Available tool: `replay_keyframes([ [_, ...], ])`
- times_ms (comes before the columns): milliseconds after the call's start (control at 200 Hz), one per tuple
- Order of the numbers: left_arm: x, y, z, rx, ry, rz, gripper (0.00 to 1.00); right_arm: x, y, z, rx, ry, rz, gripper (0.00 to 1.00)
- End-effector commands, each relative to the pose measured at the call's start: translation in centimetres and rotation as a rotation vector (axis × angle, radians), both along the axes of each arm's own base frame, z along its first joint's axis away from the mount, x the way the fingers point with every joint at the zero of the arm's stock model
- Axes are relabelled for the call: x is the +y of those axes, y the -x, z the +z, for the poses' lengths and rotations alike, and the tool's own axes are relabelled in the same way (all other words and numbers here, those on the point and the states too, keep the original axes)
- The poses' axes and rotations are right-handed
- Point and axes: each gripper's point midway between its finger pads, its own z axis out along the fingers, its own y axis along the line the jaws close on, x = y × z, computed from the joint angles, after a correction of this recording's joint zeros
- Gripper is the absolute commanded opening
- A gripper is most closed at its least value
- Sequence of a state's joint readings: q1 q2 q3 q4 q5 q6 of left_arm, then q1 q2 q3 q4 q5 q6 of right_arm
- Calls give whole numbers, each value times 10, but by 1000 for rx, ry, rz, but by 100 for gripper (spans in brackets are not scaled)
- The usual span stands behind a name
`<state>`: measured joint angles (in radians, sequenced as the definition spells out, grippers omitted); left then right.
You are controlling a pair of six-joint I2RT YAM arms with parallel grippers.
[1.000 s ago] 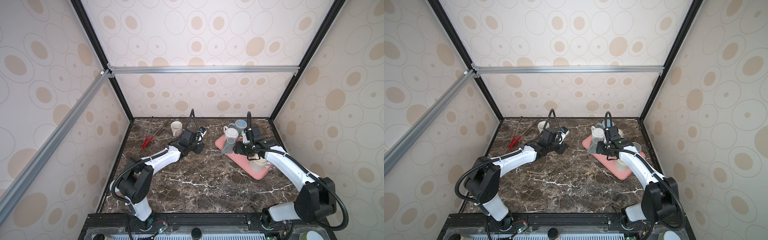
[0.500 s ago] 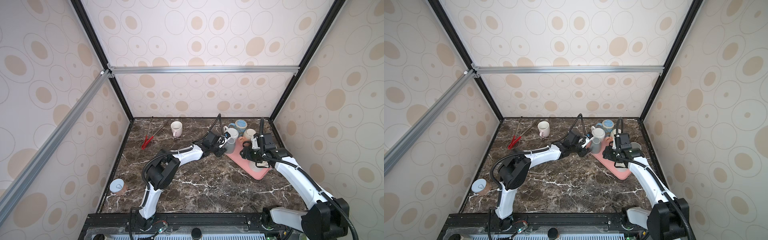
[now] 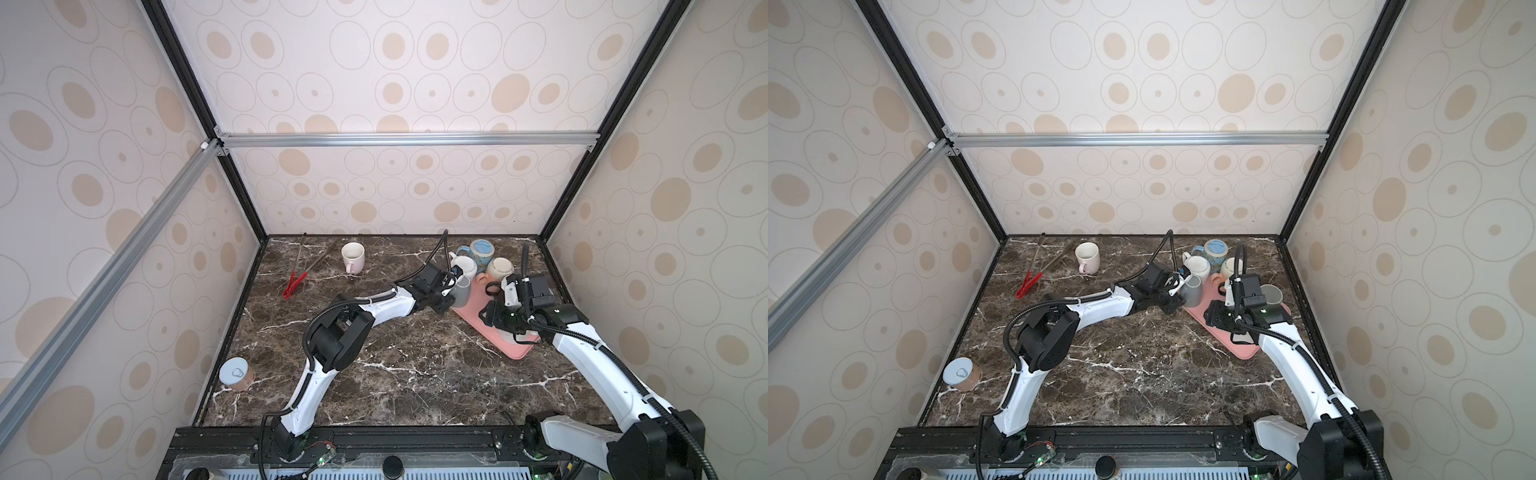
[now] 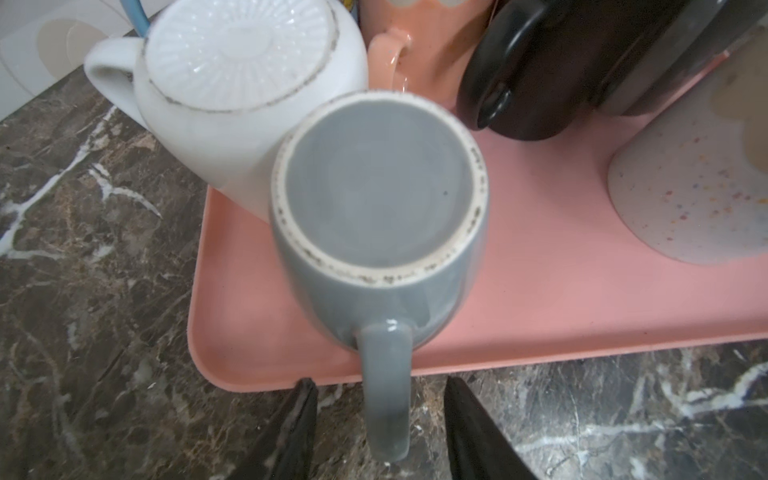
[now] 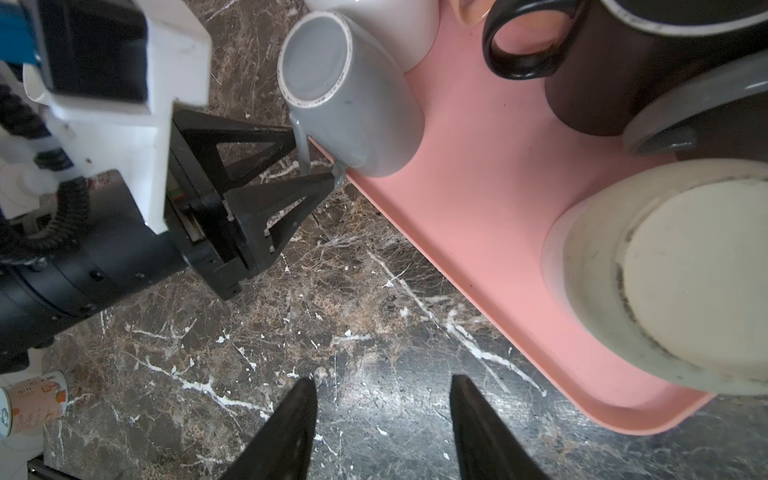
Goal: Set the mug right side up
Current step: 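Reach the left gripper to the tray and grasp the grey mug's handle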
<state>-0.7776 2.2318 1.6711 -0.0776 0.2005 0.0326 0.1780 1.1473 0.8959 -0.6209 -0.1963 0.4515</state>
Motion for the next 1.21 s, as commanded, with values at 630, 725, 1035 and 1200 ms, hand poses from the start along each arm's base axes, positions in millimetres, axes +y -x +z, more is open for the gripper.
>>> replay_keyframes([
  [630, -13, -19, 5, 6, -13, 16, 13, 7, -3, -18, 38, -31, 28, 54],
  [725, -14, -19, 6, 5, -12, 10, 5, 7, -2, -18, 42, -34, 27, 53],
  [1035, -14, -12, 16, -18, 22, -13, 0, 9, 0, -12, 30, -50, 35, 52],
  [1200, -16, -2, 36, -23, 141, -13, 0, 11, 3, -4, 1, -66, 41, 51],
])
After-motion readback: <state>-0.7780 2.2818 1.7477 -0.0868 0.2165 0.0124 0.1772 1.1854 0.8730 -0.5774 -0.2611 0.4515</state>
